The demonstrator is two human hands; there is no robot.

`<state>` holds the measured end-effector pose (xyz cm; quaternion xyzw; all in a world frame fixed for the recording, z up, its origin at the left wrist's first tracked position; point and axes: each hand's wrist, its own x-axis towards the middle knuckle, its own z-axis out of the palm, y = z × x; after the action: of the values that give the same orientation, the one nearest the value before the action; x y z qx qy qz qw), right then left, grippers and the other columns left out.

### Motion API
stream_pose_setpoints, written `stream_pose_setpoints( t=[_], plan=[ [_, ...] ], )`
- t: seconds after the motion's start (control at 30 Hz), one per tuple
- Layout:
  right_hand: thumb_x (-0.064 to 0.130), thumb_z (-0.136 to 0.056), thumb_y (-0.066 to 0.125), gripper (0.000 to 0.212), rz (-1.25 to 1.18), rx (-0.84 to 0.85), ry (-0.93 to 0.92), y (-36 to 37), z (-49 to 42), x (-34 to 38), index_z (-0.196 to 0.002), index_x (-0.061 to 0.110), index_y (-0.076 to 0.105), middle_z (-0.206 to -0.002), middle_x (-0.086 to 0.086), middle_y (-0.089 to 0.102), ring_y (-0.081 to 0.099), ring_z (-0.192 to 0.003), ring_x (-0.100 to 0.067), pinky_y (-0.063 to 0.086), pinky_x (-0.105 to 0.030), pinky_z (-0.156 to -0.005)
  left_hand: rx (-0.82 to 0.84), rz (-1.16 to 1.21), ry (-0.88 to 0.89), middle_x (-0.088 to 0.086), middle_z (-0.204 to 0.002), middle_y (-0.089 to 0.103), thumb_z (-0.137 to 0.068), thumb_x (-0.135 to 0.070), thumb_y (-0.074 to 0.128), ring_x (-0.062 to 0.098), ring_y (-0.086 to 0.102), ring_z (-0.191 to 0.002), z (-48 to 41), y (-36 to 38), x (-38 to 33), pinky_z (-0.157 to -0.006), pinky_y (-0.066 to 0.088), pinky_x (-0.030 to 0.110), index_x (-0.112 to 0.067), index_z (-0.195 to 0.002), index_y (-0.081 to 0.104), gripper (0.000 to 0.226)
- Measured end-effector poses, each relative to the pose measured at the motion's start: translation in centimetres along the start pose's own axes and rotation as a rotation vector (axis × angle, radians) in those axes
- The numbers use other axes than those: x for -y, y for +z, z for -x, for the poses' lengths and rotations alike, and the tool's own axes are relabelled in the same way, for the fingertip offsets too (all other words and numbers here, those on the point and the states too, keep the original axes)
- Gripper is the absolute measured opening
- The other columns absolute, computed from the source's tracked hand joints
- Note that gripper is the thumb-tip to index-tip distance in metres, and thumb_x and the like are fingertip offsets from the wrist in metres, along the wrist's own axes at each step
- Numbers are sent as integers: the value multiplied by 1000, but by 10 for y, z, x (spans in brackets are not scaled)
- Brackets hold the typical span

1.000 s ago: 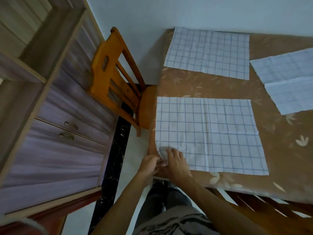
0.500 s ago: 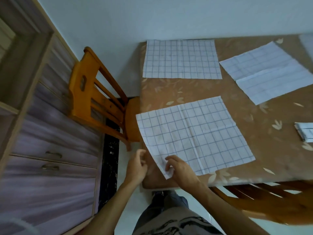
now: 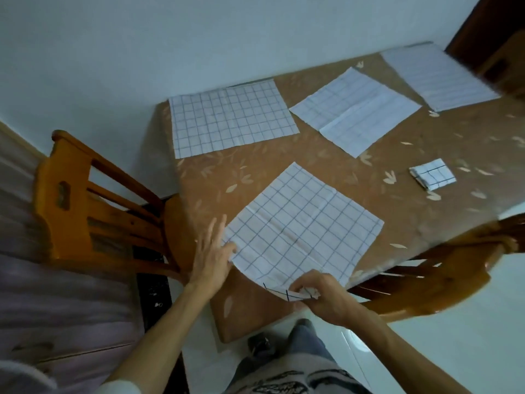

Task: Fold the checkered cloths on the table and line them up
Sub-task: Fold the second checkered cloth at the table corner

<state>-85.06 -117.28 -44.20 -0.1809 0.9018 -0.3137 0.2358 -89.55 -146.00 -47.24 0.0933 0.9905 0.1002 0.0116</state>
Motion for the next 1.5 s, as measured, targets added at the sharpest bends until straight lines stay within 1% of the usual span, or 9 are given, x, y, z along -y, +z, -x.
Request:
stream_pose_setpoints(
  t=[0.07, 0.17, 0.27, 0.37, 0.57, 0.77, 1.0, 1.3, 1.5],
  plan=[
    [13, -85, 68, 24, -74, -74, 73, -8, 11, -5, -104, 28, 72, -103, 15, 66, 59, -97, -4, 54, -28, -85, 116, -56, 107, 8, -158, 35, -82, -31, 76, 32, 13, -151, -8, 3, 5, -119, 24, 51, -27, -88, 67, 12],
    [13, -90, 65, 16, -256, -304, 172, -21, 23, -11, -96, 26, 72, -91, 15, 69, 64, -87, -4, 55, -24, -78, 374, -70, 170, -5, -135, 57, -89, -41, 64, 21, 32, -144, -13, 6, 11, -118, 26, 46, -23, -96, 68, 20],
    [14, -93, 63, 15, -319, -399, 247, -28, 22, -19, -92, 28, 69, -93, 16, 69, 63, -87, 1, 52, -18, -78, 493, 112, 54, -8, -98, 62, -84, -45, 60, 19, 60, -99, -7, -5, 20, -87, 50, 38, -22, -88, 64, 24],
    [20, -94, 65, 11, -298, -374, 248, -30, 13, -23, -95, 30, 69, -98, 16, 70, 62, -93, -2, 52, -23, -82, 506, 316, -125, -2, -76, 62, -74, -54, 57, 21, 61, -76, 9, -19, 31, -67, 50, 36, -20, -72, 56, 35],
    [23, -92, 67, 10, -342, -313, 234, -24, -24, -9, -102, 22, 69, -97, 9, 70, 65, -87, -9, 54, -27, -78, 479, 683, -395, -4, -105, 75, -84, -37, 71, 15, 69, -102, 53, -35, 64, -91, 54, 39, -21, -98, 74, 21],
    [20, -93, 65, 7, -424, -372, 362, -29, -40, -9, -91, 14, 65, -84, 0, 71, 68, -73, -15, 52, -25, -58, 572, 1163, -662, -2, -99, 78, -86, -24, 76, 14, 75, -91, 89, -47, 70, -73, 60, 26, -18, -110, 70, 25],
    [19, -92, 65, 11, -473, -443, 464, -38, -47, -29, -102, 15, 66, -94, 1, 71, 68, -81, -16, 53, -28, -63, 427, 1013, -679, -1, -104, 76, -83, -23, 80, 13, 72, -96, 85, -22, 66, -91, 57, 35, -19, -112, 67, 32],
    [21, -90, 67, 36, -519, -514, 598, -49, -85, -63, -124, 13, 57, -108, -6, 69, 67, -94, -26, 57, -46, -84, 235, 902, -683, -4, -116, 67, -95, -33, 64, 13, 62, -110, 29, 1, 49, -91, 54, 34, -20, -121, 61, 28],
    [21, -90, 64, 32, -490, -499, 665, -55, -113, -78, -121, 15, 58, -104, -3, 68, 65, -93, -23, 57, -45, -85, 216, 821, -693, -16, -96, 61, -96, -29, 64, 5, 59, -95, -6, 9, 49, -70, 45, 16, -25, -112, 58, 17]
  ],
)
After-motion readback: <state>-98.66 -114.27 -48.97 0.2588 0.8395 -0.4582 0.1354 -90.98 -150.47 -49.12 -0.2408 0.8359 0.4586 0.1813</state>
